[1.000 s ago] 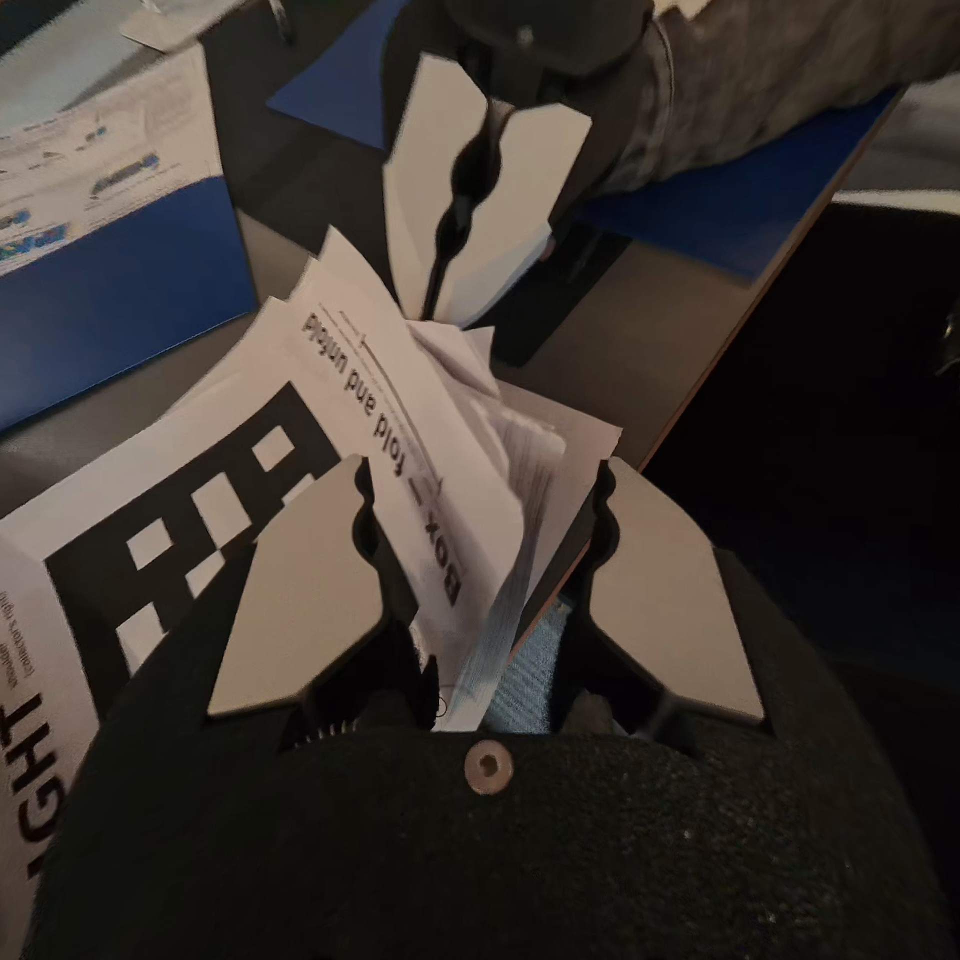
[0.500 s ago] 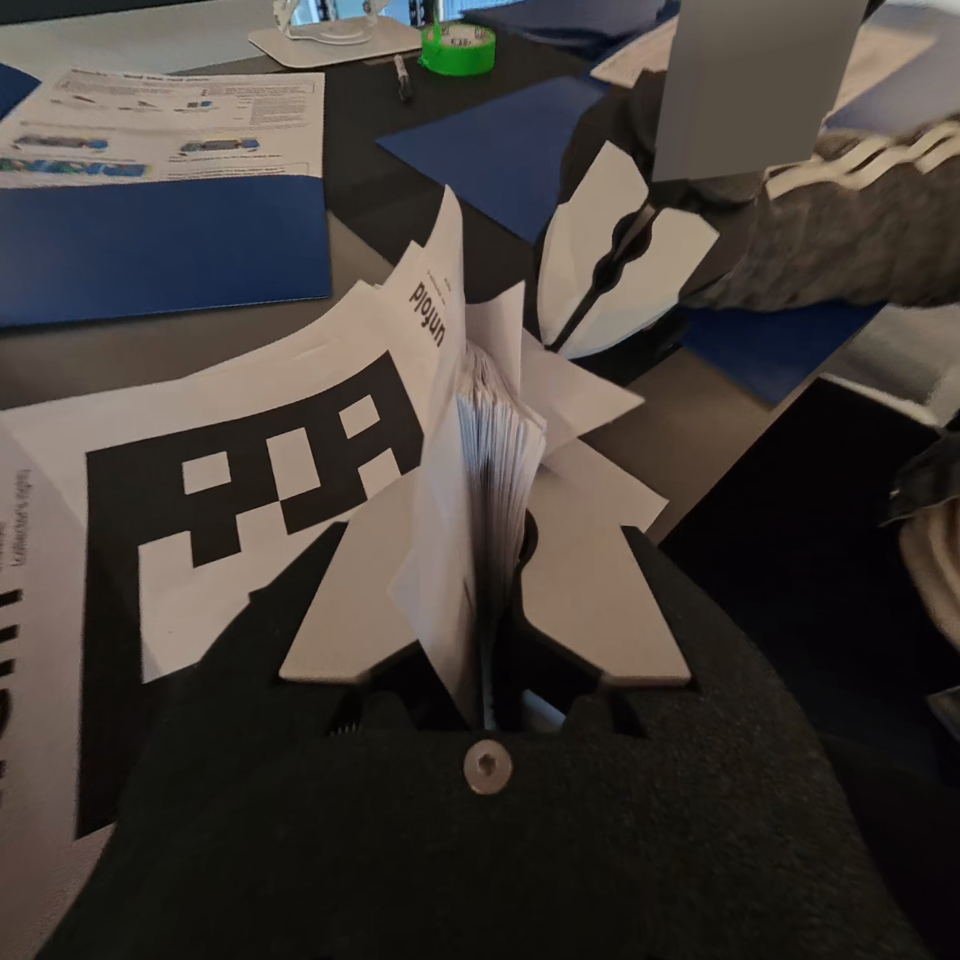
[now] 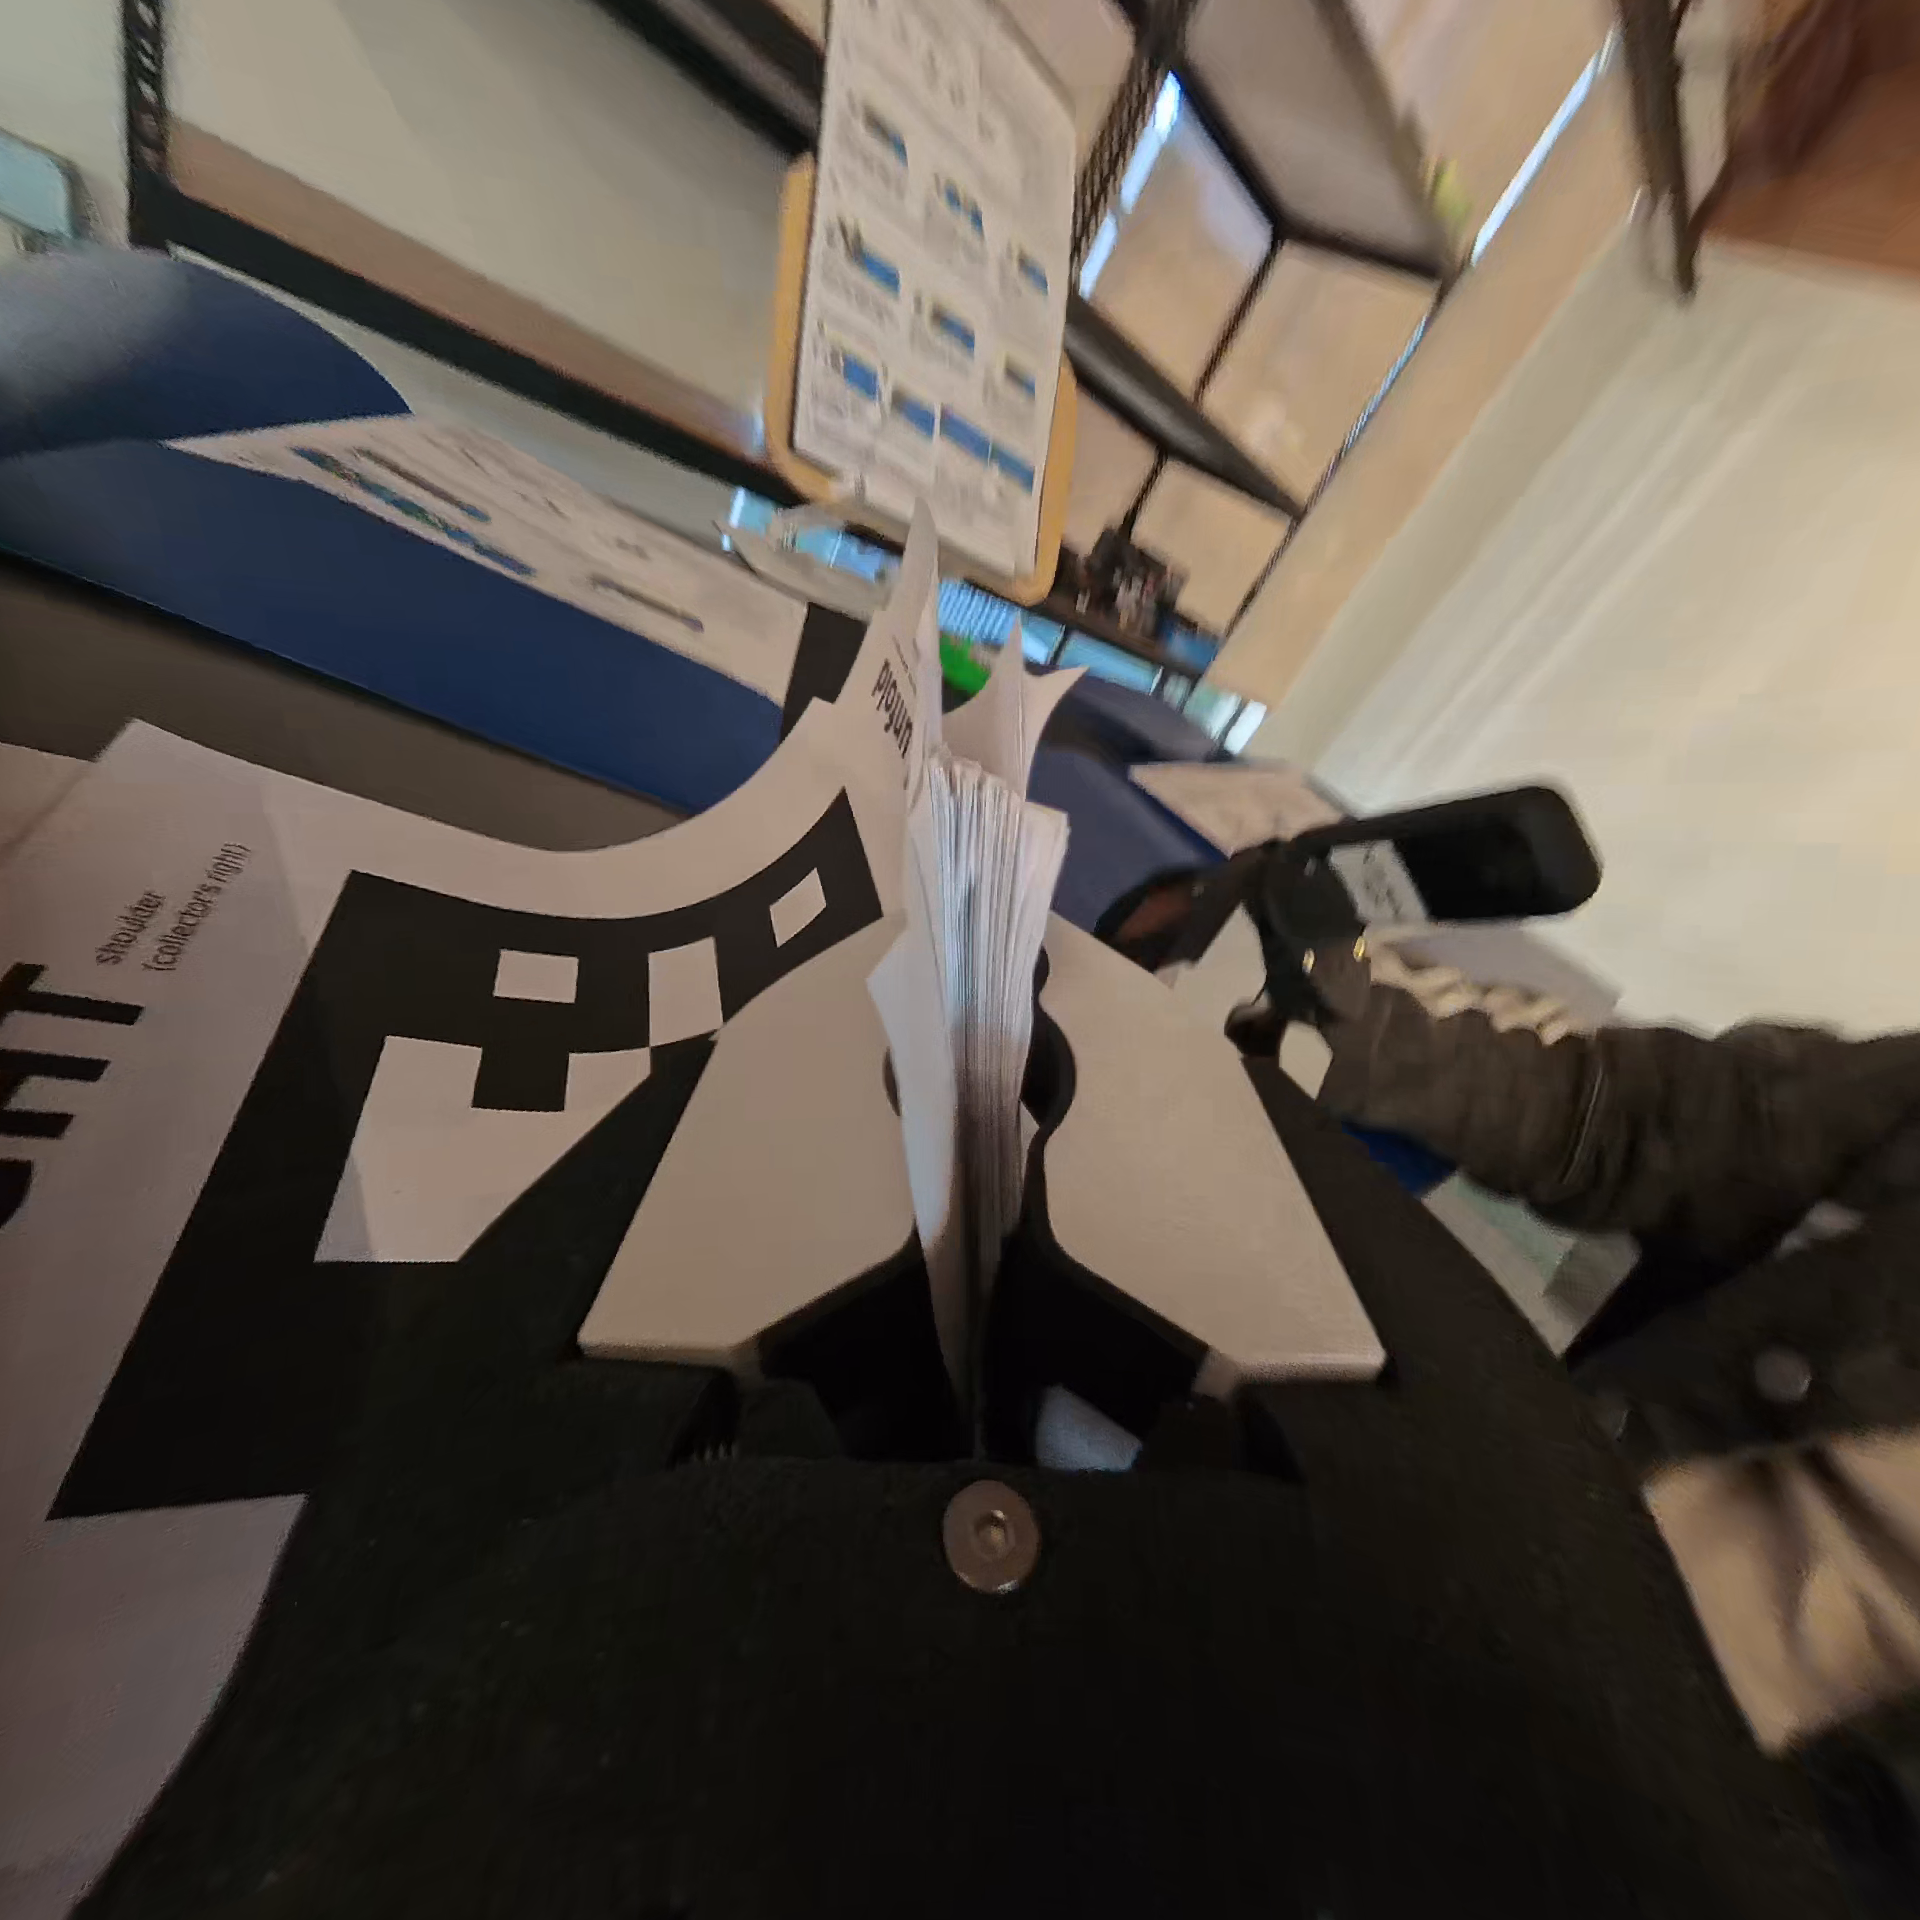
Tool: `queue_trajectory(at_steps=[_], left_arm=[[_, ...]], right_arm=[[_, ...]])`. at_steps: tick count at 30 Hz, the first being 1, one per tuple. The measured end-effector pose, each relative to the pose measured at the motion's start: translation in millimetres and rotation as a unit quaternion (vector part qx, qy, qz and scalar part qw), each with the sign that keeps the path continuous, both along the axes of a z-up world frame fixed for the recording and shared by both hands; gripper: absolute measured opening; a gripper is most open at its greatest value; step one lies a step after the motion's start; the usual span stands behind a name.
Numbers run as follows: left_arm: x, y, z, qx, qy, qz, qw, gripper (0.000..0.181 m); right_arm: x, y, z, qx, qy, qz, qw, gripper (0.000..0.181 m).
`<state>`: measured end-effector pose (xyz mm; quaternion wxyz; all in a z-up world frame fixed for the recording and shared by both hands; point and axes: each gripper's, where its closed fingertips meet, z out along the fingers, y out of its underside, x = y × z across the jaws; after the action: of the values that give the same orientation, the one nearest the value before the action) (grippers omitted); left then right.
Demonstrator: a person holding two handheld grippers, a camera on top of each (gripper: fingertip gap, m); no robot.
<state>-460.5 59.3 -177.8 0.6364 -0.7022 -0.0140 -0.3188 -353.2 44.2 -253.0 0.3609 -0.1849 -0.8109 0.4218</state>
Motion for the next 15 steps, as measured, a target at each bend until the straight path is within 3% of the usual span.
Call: queue_trajectory(at_steps=[4,9,15], left_arm=[[-10,-4,4,0.020,-0.062,-0.001,0.998,0.012],[-7,-2,0,0.009,-0.062,-0.009,0.998,0.012],[-24,-9,13,0.050,-0.093,0.035,0.994,0.013]], right_arm=[[1,-2,-8,0.012,-0.020,0.005,1.000,0.030],[0,1,-8,0.017,-0.015,-0.004,1.000,0.030],[-1,1,-14,0.040,-0.017,-0.008,0.999,0.029]])
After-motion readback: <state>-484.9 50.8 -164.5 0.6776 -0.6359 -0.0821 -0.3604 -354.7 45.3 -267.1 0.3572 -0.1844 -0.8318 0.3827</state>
